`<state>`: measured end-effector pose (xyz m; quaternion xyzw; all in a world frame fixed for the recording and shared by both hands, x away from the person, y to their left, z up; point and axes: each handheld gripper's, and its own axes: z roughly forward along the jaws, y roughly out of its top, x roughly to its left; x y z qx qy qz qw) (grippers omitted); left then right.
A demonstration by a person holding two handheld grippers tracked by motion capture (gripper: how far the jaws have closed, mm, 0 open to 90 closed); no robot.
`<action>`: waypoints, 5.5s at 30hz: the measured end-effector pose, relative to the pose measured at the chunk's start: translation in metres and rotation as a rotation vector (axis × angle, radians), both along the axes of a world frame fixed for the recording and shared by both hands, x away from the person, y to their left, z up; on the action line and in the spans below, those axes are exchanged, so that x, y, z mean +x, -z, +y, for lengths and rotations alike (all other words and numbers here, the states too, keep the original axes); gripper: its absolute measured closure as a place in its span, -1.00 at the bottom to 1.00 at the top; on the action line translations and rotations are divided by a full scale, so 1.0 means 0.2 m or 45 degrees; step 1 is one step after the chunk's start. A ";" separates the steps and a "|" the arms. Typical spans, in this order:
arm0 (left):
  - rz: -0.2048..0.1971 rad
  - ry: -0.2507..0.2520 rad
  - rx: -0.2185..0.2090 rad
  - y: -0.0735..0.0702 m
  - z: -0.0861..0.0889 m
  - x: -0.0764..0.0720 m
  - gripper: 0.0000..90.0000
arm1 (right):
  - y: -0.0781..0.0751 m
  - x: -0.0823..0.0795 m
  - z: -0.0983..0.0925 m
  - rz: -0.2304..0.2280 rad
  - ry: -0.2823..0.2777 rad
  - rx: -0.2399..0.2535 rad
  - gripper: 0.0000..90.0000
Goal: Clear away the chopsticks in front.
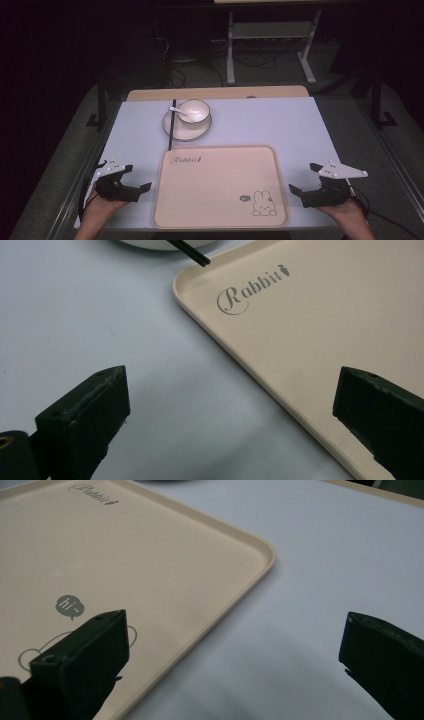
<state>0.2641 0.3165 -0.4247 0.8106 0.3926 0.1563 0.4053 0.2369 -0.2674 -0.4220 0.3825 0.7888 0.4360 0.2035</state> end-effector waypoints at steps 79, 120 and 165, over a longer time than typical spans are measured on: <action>0.053 -0.146 0.123 -0.01 -0.37 0.93 0.33 | -0.01 0.01 0.00 -0.008 -0.023 0.048 -1.00; 0.075 -0.204 0.129 -0.02 -0.41 1.08 0.70 | -0.01 0.01 -0.02 -0.008 -0.011 0.070 -1.00; 0.157 -0.230 0.003 0.04 -0.16 0.87 0.83 | 0.00 0.00 -0.02 -0.003 -0.014 0.059 -1.00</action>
